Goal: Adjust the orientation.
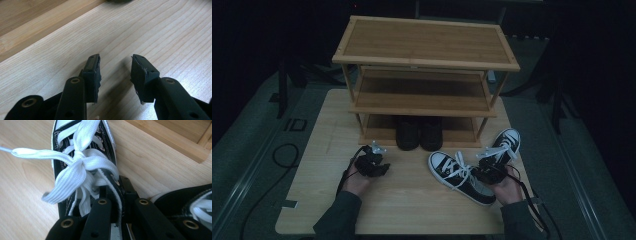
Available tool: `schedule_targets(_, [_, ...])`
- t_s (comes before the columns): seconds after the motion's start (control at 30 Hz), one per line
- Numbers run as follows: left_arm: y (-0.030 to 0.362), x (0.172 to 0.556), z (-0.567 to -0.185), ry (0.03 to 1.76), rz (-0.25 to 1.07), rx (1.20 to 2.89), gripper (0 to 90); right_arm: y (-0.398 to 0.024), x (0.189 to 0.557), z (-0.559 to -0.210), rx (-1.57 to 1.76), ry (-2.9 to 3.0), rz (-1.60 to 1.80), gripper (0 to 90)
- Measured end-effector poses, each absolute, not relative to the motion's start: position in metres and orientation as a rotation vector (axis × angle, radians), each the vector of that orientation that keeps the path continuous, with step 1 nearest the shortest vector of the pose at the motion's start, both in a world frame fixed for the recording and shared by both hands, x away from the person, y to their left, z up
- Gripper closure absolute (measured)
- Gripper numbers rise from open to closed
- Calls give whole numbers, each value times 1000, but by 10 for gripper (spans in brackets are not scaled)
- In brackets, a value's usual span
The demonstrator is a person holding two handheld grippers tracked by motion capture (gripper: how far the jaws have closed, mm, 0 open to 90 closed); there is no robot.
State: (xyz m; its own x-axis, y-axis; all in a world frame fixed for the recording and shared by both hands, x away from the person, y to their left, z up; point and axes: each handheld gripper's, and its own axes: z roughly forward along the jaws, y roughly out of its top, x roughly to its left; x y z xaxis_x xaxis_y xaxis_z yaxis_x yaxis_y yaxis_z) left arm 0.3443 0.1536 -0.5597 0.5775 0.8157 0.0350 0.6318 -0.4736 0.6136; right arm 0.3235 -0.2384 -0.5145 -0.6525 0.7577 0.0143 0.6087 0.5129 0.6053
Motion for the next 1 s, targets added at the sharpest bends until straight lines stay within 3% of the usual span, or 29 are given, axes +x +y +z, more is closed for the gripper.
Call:
schedule_targets(0.57, [153, 344, -560, 1151, 432, 2256, 594, -230, 312, -521, 1126, 2579, 804, 841])
schedule_targets(0.67, [154, 344, -560, 1153, 427, 2255, 594, -230, 309, -520, 1085, 2606, 808, 799])
schedule_targets(0.83, [154, 344, -560, 1156, 423, 2253, 590, -236, 307, -517, 1041, 2656, 837, 632])
schedule_targets(1.0, [155, 345, -560, 1158, 420, 2250, 582, -247, 302, -511, 1048, 2664, 852, 574])
